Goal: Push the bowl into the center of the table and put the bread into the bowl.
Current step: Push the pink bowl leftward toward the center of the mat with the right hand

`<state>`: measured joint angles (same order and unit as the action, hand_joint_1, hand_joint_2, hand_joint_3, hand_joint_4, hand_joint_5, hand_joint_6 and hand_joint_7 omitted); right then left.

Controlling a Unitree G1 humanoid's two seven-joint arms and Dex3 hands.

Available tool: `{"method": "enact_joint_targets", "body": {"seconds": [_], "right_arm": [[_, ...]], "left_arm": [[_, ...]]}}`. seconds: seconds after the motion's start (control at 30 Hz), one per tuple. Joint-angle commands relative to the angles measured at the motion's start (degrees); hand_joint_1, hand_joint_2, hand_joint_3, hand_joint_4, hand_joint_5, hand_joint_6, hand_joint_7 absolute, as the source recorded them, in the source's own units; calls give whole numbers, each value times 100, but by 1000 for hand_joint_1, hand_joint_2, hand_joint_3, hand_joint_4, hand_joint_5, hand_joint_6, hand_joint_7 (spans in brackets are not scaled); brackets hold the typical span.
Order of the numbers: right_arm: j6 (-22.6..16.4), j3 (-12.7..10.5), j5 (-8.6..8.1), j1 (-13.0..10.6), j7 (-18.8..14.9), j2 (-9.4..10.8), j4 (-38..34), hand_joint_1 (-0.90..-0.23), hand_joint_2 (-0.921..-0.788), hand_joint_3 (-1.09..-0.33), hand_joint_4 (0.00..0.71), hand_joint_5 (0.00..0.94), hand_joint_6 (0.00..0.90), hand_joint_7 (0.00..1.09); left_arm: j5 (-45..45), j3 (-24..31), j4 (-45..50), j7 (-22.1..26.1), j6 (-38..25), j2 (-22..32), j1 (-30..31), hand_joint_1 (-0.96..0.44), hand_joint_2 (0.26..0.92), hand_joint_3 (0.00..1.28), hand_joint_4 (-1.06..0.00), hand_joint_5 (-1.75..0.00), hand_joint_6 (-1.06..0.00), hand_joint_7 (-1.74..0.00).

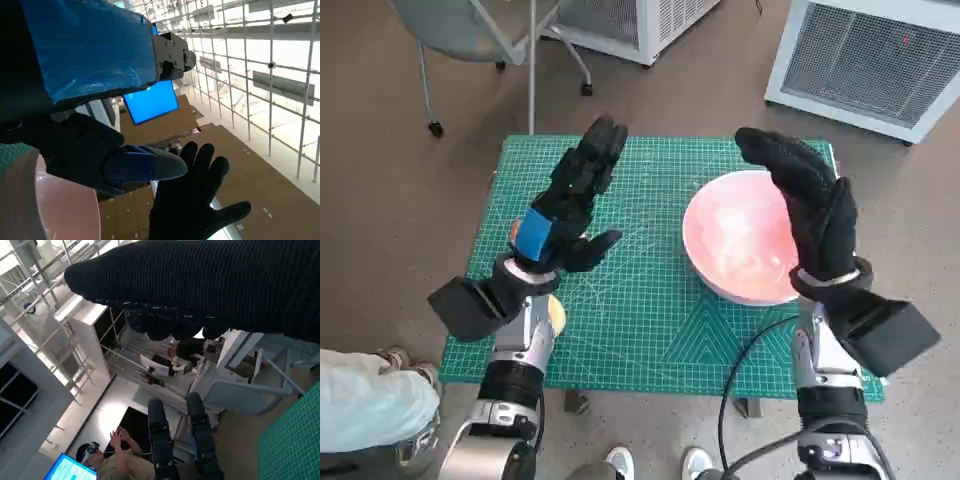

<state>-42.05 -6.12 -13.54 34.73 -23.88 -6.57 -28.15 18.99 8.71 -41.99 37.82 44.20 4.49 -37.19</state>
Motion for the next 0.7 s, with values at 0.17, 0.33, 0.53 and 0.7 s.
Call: {"method": "enact_joint_targets", "body": {"seconds": [0.17, 0.33, 0.53, 0.7], "right_arm": [[74, -14, 24, -121, 17, -32, -37, -719, -921, -739, 118, 0, -1, 459], [59, -7, 46, -110, 25, -20, -62, -718, -921, -739, 119, 0, -1, 459], [18, 5, 103, -83, 45, 1, -149, -718, -921, -738, 126, 4, -1, 456], [-14, 21, 139, -84, 56, 9, -185, -719, -921, -737, 131, 6, -1, 455]], "left_arm": [[52, 16, 52, 17, -37, -3, -67, -544, 921, 355, -19, -2, -147, -8], [75, 24, 55, 18, -39, -33, -61, -543, 921, 354, -20, -2, -148, -9], [90, 38, 44, 6, -15, -70, -51, -539, 921, 353, -20, -2, -149, -9], [111, 53, 26, 5, 13, -100, -48, -531, 921, 352, -21, -2, -150, -9]]}}
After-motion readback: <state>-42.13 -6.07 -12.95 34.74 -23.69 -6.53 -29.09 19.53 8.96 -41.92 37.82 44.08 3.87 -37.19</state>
